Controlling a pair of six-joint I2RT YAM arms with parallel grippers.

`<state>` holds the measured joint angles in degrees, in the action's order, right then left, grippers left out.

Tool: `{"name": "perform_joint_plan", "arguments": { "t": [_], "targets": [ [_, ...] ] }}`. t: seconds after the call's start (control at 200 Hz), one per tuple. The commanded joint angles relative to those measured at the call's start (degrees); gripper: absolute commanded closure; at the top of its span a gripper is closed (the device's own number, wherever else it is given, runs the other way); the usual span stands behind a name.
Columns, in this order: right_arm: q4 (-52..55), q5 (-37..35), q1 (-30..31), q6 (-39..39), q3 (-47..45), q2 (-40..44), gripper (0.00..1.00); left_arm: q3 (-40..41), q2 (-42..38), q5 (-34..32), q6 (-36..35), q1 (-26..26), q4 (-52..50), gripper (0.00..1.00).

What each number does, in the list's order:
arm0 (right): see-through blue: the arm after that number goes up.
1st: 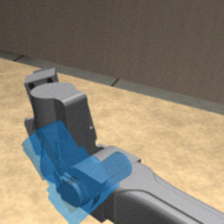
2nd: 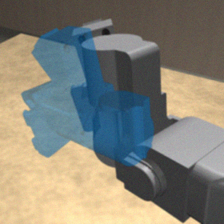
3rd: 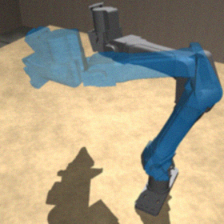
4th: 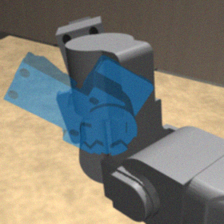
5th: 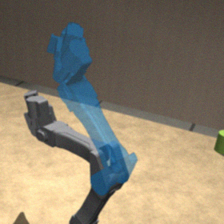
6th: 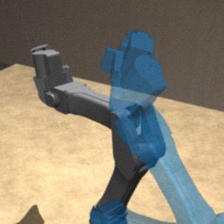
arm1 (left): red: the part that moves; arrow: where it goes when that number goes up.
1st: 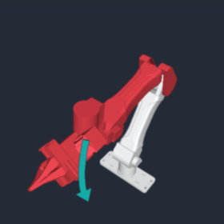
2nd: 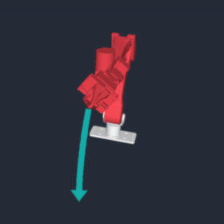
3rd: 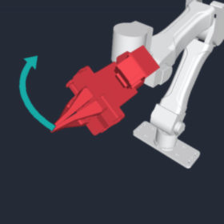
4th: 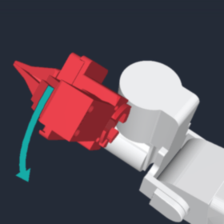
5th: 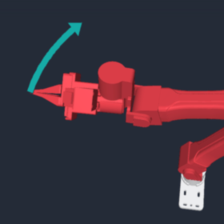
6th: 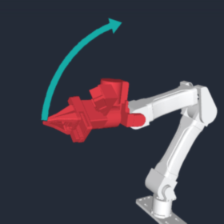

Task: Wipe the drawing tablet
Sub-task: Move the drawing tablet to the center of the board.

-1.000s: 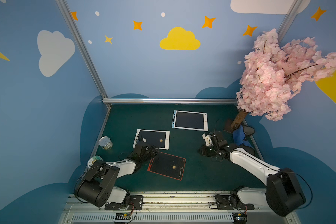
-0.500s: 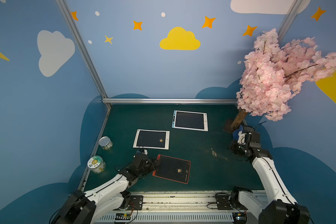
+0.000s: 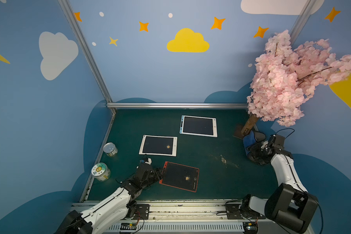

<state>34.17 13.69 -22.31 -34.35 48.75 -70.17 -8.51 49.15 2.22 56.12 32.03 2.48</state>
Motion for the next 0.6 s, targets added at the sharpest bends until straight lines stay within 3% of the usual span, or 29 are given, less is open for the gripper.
{"name": "perform_joint_plan", "arguments": {
  "t": [0.0, 0.29, 0.596],
  "targets": [
    [3.8, -10.7, -0.6, -5.8, 1.8, 0.8, 0.16, 1.2, 3.5, 3.0, -1.4, -0.1, -5.9, 0.33],
    [6.8, -24.4, -0.8, -10.7, 2.8, 1.7, 0.15, -1.5, 6.1, 15.6, -3.3, 1.4, -8.1, 0.34],
    [6.5, -31.7, -1.3, -14.8, 3.0, 0.3, 0.16, -3.8, 10.2, 17.4, 0.4, 7.0, -2.8, 0.34]
  ]
}}
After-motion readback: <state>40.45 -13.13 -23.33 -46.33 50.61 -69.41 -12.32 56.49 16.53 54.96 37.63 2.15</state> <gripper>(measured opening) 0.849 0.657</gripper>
